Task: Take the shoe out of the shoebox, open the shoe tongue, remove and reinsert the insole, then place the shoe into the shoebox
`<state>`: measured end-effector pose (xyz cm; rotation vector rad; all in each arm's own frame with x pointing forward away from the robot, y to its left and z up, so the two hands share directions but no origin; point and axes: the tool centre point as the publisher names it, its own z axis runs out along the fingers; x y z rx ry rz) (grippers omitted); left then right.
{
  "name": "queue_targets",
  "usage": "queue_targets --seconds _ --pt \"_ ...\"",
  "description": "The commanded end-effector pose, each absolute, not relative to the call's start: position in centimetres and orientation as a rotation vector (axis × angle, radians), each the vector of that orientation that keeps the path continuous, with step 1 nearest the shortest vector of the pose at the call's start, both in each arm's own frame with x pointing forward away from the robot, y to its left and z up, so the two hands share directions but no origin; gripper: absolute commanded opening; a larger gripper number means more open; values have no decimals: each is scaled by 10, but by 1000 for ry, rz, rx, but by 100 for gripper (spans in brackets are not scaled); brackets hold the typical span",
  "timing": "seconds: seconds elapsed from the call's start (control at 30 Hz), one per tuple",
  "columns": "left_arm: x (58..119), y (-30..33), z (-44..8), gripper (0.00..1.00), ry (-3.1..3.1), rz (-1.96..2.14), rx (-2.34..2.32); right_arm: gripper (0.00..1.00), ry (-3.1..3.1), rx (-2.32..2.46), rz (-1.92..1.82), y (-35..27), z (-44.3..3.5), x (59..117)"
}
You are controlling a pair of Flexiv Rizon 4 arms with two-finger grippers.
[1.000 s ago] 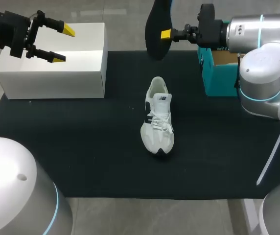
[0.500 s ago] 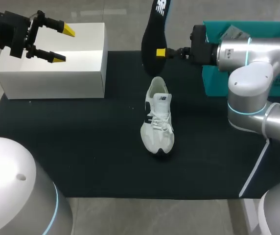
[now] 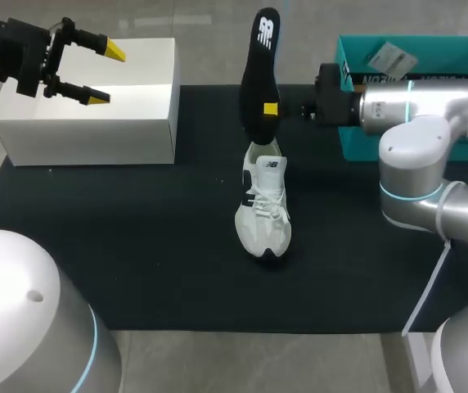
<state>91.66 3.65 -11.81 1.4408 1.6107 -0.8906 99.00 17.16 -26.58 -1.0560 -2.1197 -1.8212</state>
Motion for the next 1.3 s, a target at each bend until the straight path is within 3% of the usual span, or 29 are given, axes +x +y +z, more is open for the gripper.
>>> queue_targets --seconds 0.03,0.63,1.3 --pt "916 36 -118 100 1614 -889 1444 0 -2139 -1021 -1802 166 -278 991" --pt "916 36 -118 100 1614 -889 1444 0 -2155 -1000 -1781 154 -332 977" --pt "916 36 -118 100 1614 -889 1444 0 -2065 -1082 -1721 173 -360 936"
